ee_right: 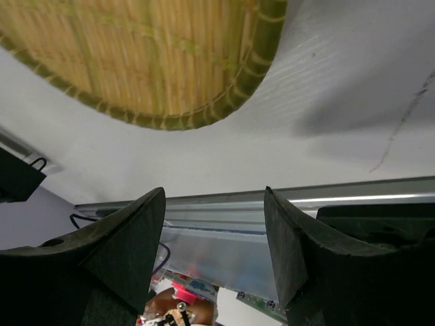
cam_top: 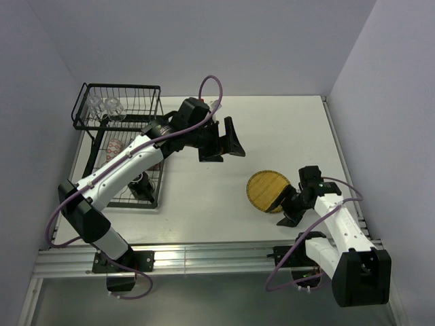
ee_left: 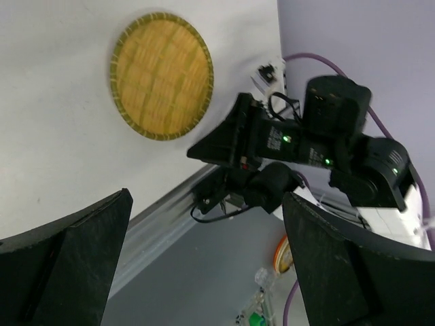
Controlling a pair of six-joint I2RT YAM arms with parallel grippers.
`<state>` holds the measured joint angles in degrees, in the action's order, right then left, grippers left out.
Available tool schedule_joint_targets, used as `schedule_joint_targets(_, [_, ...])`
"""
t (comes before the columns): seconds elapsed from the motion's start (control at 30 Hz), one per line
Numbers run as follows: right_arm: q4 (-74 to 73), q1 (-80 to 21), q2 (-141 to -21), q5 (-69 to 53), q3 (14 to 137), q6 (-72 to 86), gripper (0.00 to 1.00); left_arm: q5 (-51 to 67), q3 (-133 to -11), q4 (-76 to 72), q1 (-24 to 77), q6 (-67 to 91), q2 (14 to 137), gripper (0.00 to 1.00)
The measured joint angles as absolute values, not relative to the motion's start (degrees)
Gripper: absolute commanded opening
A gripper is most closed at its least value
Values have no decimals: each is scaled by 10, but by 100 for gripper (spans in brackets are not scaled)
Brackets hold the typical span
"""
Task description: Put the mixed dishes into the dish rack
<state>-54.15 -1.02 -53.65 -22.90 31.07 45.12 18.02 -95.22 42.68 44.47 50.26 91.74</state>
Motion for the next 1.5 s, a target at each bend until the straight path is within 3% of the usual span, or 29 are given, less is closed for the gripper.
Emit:
schedule_joint_targets(0.37, [-404,-8,-602,-203,264,470,66,253,-956,402,449,482,933,99])
schedule_joint_targets(0.5, [-357,-7,-615,-207,242,495,61,258,-957,413,450,467,937,99])
schedule_joint_targets(0.57, [-339,-7,-625,-206,241,504,50,261,-957,418,450,457,937,99])
schedule_joint_targets(0.6, [-330,-7,-631,-209,240,508,30,262,-957,421,450,454,938,99])
schedule_joint_targets(0.7, [-290,-5,-639,-204,231,520,0,268,-964,433,450,440,945,99])
schedule_joint_targets(1.27, [-321,-6,-611,-180,273,479,1,259,-993,491,450,361,1009,99])
schedule_joint_targets(1.33, [-321,-6,-623,-193,277,462,19,261,-980,490,450,356,1009,99])
schedule_joint_targets(1.37, [-321,-6,-629,-203,277,453,44,262,-971,492,450,353,1010,99])
schedule_joint_targets(1.4, [-323,-5,-634,-218,277,445,51,264,-959,493,450,349,1012,99])
schedule_joint_targets(1.5, [-325,-6,-636,-257,272,415,61,267,-926,501,450,336,1020,99])
